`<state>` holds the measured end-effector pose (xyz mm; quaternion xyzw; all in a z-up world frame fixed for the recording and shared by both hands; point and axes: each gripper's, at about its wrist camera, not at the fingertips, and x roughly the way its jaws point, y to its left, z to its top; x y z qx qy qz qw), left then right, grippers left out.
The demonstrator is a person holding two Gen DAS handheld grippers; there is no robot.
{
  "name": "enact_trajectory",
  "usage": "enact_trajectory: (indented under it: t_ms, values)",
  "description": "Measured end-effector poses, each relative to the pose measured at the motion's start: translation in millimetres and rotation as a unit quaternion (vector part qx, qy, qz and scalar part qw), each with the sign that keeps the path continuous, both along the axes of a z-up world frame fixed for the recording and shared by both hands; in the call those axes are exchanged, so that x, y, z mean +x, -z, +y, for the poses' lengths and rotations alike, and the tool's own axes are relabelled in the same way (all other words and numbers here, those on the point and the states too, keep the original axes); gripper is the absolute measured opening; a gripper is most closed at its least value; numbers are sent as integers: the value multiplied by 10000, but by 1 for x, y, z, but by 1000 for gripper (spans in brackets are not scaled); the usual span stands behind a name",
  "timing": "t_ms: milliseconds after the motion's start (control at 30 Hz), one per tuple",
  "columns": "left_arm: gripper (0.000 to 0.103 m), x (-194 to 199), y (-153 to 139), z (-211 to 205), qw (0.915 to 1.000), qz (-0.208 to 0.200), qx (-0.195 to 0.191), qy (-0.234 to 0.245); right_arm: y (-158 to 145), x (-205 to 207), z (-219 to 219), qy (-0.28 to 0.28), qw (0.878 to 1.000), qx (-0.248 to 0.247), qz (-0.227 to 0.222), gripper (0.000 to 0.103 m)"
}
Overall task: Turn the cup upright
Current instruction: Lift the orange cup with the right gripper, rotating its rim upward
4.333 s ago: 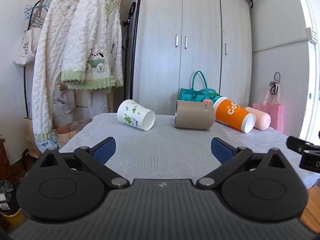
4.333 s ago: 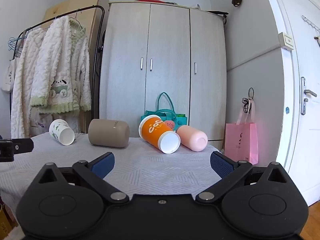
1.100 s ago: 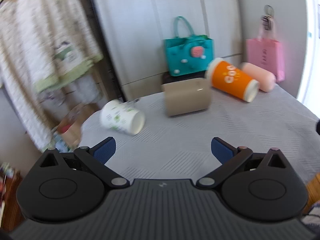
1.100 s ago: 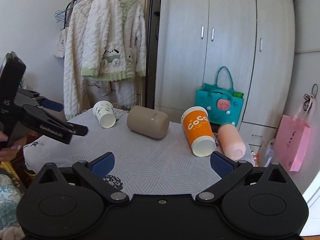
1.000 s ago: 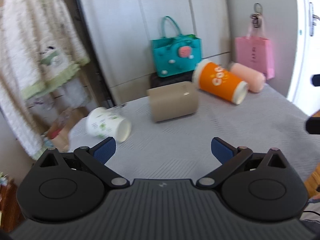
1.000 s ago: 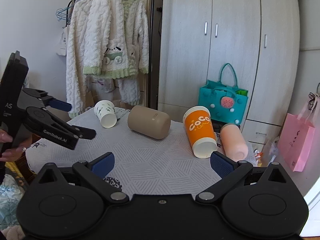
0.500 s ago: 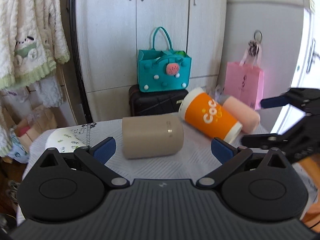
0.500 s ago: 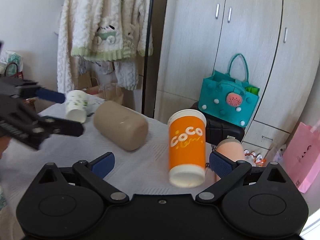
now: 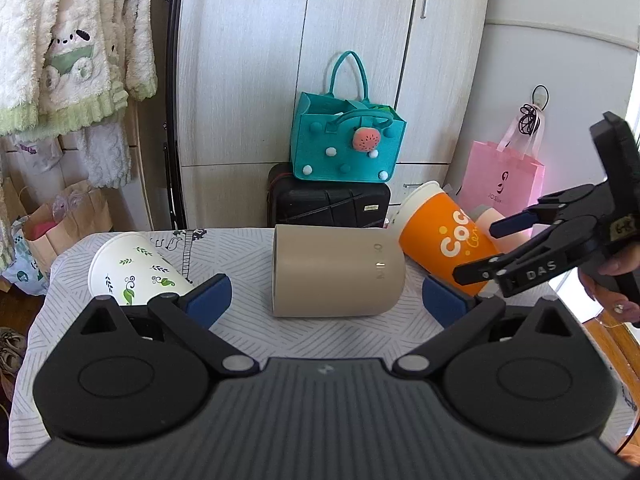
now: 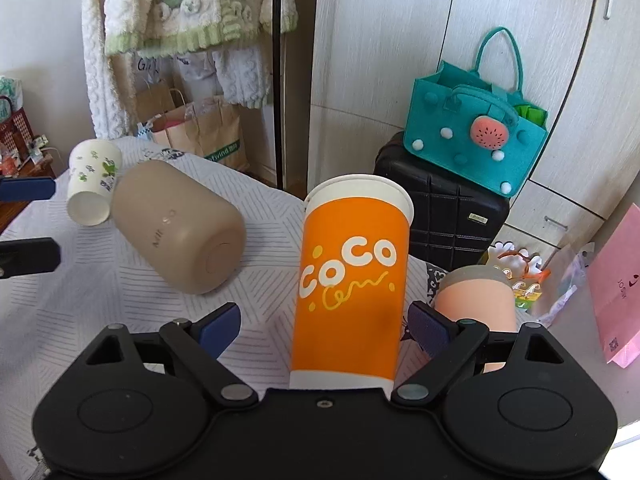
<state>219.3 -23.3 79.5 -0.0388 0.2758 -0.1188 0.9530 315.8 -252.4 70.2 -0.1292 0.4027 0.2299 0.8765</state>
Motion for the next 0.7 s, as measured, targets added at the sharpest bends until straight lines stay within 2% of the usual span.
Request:
enact_trajectory:
  t_ms: [100, 167, 367, 400, 433, 533, 700]
  values:
    - [103, 0, 2, 1, 10000, 23, -6, -2, 3, 5, 9, 139, 9991, -320, -246, 89]
    - [103, 1, 3, 1, 10000, 38, 6, 6, 5, 3, 16, -1, 9983, -468, -342, 88]
    - [103, 2, 7, 2, 10000, 97, -19, 5, 12, 18, 19, 144, 9985, -511, -127, 84]
    - [103, 3, 8, 2, 9999, 115, -17, 1, 13, 19, 19, 144, 9984, -532, -150, 77]
    - [103, 3, 9, 3, 9999, 126, -10, -9, 13, 20, 19, 155, 9981, -561, -205, 76]
    - [103, 3, 12, 5, 9999, 157, 13, -11, 13, 17, 16, 310, 9978, -504, -296, 75]
    - [103, 1, 13, 11, 9998, 186, -48, -28, 6, -10, 19, 420, 9965, -430, -573, 75]
